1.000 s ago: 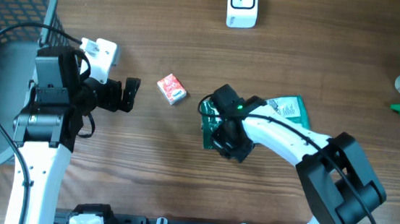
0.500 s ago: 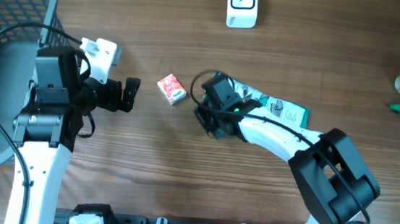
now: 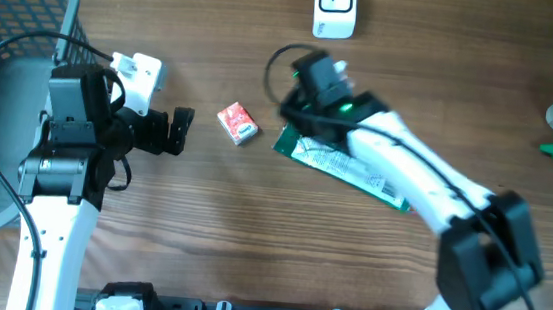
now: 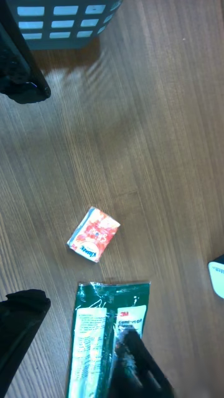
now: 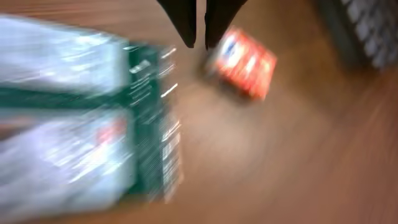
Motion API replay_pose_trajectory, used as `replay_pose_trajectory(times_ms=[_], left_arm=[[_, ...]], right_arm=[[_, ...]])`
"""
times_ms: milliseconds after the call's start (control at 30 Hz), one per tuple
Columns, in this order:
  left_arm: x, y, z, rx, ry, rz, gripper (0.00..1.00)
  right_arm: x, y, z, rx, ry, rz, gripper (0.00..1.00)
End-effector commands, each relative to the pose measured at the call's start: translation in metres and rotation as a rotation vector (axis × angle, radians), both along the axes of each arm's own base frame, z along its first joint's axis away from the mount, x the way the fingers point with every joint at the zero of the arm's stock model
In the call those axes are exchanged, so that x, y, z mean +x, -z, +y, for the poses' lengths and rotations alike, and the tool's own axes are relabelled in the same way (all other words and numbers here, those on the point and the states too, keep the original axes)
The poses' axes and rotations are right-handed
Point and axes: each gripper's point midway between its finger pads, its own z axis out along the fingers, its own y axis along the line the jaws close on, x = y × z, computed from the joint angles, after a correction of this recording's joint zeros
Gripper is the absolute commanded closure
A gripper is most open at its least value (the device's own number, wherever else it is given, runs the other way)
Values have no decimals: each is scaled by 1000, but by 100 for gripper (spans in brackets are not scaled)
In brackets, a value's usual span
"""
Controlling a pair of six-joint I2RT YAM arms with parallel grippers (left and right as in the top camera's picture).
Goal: Scan the item barcode
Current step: 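Drag the packet right and release it, then lower the right gripper onto the packet's right end and close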
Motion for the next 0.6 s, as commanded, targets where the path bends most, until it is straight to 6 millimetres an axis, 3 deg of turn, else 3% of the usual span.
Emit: replay_pose_trajectory(times_ms=[0, 167, 300, 367, 567], left_arm=[[-1, 2, -1, -20, 1, 6, 0], [-1, 2, -1, -20, 1, 6, 0], [-1, 2, -1, -20, 2, 6, 0], [-1, 2, -1, -20, 1, 6, 0], [-1, 2, -1, -20, 2, 6, 0]], right_arm=[[38, -38, -119, -319, 257, -155, 95], [45, -10, -201, -428, 352, -53, 95], [44, 19, -246, -463, 408, 45, 96], [38, 35, -252, -442, 384, 111, 95], [20, 67, -244, -396, 306, 249, 96]])
